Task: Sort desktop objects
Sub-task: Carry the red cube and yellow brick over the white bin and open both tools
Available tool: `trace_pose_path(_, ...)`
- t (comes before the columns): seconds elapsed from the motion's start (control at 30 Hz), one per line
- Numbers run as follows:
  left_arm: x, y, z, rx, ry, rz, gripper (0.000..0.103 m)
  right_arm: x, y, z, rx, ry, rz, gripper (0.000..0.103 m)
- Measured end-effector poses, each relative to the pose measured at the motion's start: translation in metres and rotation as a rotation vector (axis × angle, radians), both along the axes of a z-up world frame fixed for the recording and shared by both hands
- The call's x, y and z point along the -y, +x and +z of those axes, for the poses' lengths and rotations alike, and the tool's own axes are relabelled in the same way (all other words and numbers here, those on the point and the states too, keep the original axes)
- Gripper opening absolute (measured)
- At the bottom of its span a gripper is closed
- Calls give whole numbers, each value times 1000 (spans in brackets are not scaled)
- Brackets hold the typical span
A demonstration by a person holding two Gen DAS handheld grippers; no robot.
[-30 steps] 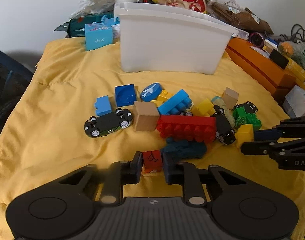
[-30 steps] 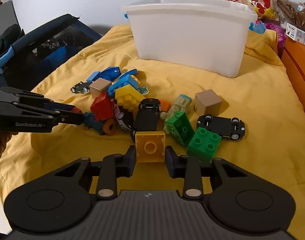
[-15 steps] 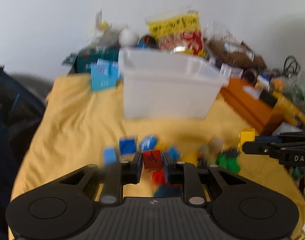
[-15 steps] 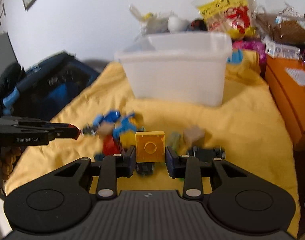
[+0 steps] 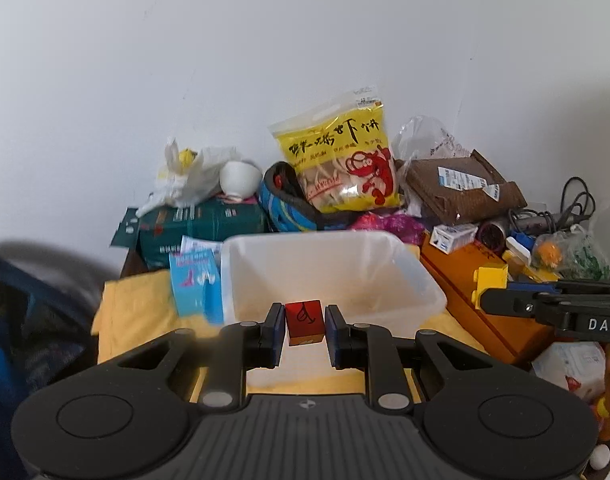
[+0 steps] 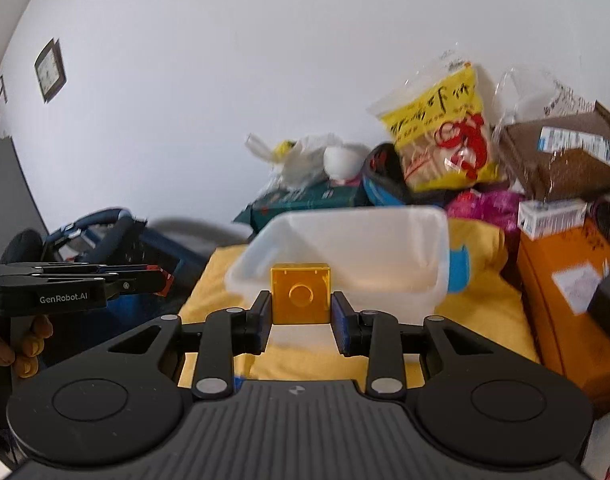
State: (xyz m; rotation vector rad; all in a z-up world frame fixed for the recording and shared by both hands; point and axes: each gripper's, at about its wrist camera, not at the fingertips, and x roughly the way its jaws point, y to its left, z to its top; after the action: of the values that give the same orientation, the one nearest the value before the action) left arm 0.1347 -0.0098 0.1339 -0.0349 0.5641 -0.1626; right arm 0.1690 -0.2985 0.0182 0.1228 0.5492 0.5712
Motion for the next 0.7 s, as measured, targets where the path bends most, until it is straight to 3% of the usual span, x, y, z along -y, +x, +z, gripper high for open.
trace_pose_path(0.33,-2,66,12,-70,-5,26,24,3,50,25,10,-8,-26,35)
trace_pose_path(0.7,-2,124,16,-164,-1,18,24,-2,111,35,-40,-74,-23,35)
